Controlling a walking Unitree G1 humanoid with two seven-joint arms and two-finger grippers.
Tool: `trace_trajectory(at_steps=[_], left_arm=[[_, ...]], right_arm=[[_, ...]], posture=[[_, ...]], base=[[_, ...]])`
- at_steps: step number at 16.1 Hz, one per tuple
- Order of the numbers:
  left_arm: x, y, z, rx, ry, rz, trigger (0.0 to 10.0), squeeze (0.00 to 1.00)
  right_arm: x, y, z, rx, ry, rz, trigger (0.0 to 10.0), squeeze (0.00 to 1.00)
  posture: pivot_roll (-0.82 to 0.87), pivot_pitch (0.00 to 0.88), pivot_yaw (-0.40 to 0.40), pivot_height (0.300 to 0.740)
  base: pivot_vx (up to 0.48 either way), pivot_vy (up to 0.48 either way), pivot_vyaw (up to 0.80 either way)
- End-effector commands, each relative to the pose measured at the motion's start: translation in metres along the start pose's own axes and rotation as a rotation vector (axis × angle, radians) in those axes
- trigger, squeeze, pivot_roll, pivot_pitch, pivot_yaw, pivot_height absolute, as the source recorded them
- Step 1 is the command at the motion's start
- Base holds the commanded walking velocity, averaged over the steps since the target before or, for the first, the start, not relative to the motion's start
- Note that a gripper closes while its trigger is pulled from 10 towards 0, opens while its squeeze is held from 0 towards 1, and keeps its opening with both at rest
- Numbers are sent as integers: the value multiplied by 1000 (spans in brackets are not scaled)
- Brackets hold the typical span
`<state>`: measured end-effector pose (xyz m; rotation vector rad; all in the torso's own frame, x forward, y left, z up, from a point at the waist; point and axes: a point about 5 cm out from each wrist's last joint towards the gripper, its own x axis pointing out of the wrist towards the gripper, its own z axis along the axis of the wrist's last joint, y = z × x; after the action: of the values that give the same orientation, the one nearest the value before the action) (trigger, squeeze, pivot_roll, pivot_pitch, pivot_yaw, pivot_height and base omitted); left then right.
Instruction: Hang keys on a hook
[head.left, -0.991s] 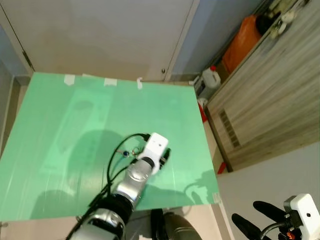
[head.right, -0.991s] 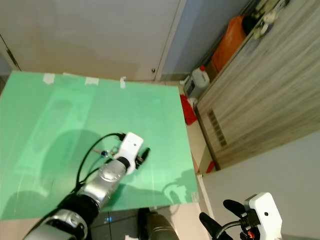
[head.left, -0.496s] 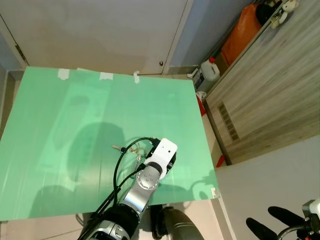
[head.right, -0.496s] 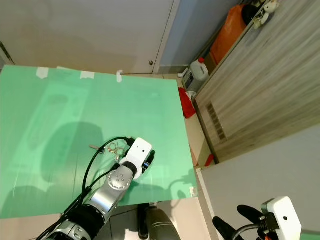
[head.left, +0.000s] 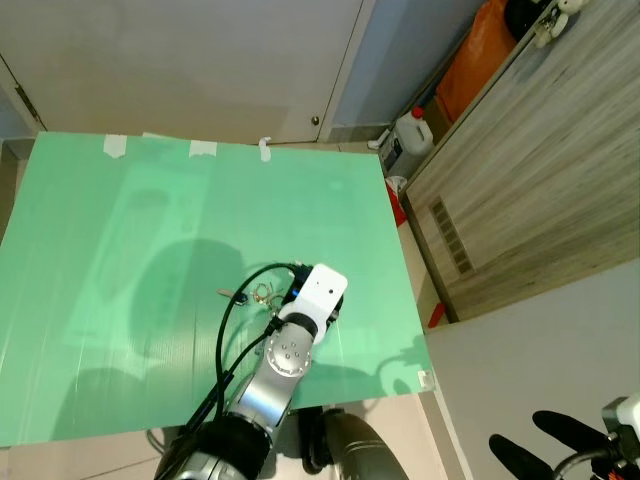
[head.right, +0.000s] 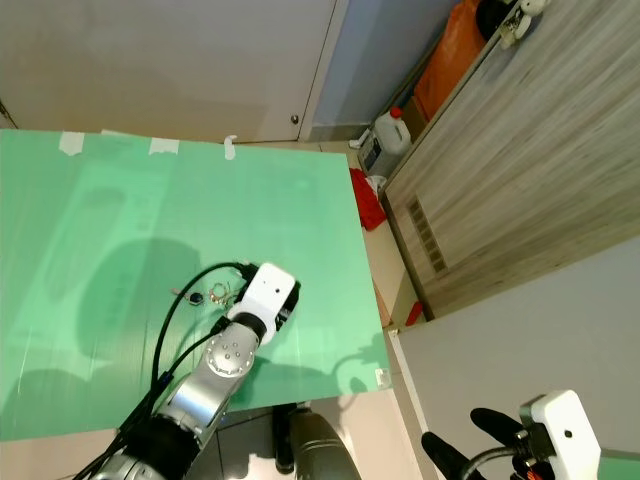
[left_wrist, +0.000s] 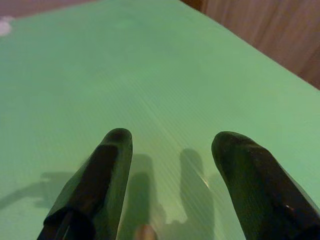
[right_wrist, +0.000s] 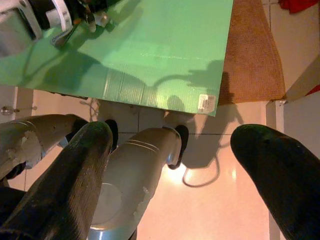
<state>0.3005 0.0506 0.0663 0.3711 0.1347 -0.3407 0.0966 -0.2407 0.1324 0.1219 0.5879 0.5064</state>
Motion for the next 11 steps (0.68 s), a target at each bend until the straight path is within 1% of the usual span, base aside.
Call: trace_trajectory(at_steps=[1, 4, 7, 8, 9, 10, 11], left_arm=[[-4, -8, -4, -1, 25, -10, 10000, 0], [-6, -10, -7, -5, 47, -14, 10000, 0], [-8, -10, -12, -27, 83, -18, 10000, 0], [-9, -11, -13, -30, 90, -22, 10000, 0], [-10, -14, -15, -56, 120, -19, 10000, 0], [-11, -14, -14, -65, 124, -14, 10000, 0], [-13, -17, -15, -60, 135, -12, 10000, 0]], right_arm=[[-1, -2, -2, 3, 28, -13, 10000, 0], [2, -3, -2, -3, 27, -8, 10000, 0], [3, -2, -1, -3, 30, -4, 10000, 0], [3, -2, -2, -2, 31, -3, 10000, 0], [2, -1, -2, 0, 34, -3, 10000, 0], [2, -1, -2, 1, 35, -3, 10000, 0], [2, -1, -3, 4, 38, -5, 10000, 0]], posture=[[-377, 295, -238, 736], [-365, 285, -238, 736], [-365, 284, -238, 736], [-367, 284, -237, 736], [-368, 283, -234, 736], [-368, 284, -233, 736], [-367, 285, -231, 736]], base=[[0, 0, 0], [0, 0, 0], [0, 0, 0], [0, 0, 0], [0, 0, 0], [0, 0, 0], [0, 0, 0]])
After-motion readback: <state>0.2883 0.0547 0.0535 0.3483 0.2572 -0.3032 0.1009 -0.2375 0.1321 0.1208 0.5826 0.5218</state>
